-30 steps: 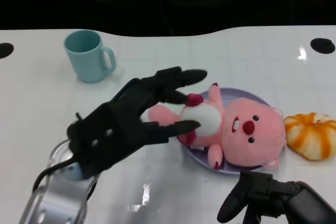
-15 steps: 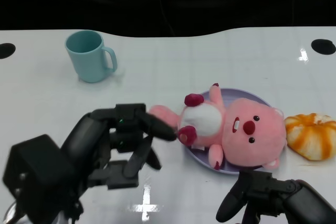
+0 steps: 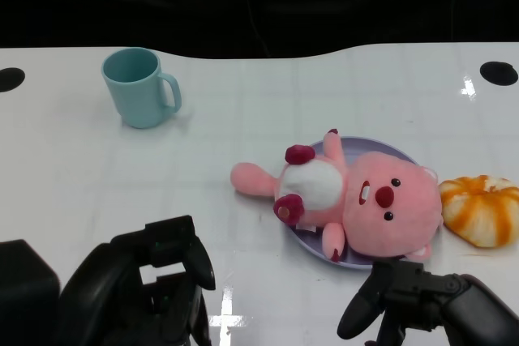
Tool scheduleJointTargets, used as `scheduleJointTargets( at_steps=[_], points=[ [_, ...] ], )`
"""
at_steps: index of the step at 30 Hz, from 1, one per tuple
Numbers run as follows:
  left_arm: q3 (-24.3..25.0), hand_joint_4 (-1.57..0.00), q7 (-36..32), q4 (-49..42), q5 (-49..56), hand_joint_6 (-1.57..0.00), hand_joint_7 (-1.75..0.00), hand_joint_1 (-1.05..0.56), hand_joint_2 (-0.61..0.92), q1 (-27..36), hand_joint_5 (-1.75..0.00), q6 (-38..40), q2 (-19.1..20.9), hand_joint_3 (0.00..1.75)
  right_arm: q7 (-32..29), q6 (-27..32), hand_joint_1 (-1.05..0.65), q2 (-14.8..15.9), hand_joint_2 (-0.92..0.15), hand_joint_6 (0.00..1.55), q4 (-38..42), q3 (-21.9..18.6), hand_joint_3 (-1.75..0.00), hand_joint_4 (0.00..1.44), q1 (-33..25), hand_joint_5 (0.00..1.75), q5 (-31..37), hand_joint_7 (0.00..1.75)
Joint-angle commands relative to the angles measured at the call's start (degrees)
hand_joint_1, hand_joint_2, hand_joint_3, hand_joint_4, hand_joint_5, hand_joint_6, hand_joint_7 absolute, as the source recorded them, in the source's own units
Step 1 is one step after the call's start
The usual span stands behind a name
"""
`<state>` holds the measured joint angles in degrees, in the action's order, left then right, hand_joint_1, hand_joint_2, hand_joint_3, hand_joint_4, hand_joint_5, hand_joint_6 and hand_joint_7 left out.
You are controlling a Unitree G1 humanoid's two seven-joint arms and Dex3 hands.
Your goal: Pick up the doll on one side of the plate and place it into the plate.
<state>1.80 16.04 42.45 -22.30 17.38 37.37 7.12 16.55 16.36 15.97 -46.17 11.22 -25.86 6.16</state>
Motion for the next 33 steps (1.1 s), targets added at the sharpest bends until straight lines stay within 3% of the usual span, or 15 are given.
scheduleJointTargets(
  at_steps=[1,18,33],
  points=[
    [1.7,-0.94,1.4,-3.9,-4.5,-0.81,-1.67,-0.11,0.35,-0.5,-1.75,1.4,0.1,1.52,0.4,-1.2,-0.09,0.9,-0.51,0.63,0.4,-0.9,-1.08,0.66,-0.2,1.54,-0.7,1.21],
    [1.2,-0.94,0.2,-8.7,-9.9,-0.81,-1.65,-0.09,0.29,-1.4,-1.75,3.2,0.8,1.6,1.2,-5.7,-0.09,1.3,-0.52,0.63,2.9,-2.9,-1.07,0.68,-1.4,1.55,-1.1,1.2],
    [1.4,-0.95,0.9,-9.0,-11.0,-0.82,-1.65,-0.13,0.28,-1.4,-1.75,2.4,1.6,1.6,1.0,-5.0,-0.07,1.0,-0.53,0.62,2.1,-2.5,-1.06,0.65,-1.8,1.58,-1.0,1.21]
  ],
)
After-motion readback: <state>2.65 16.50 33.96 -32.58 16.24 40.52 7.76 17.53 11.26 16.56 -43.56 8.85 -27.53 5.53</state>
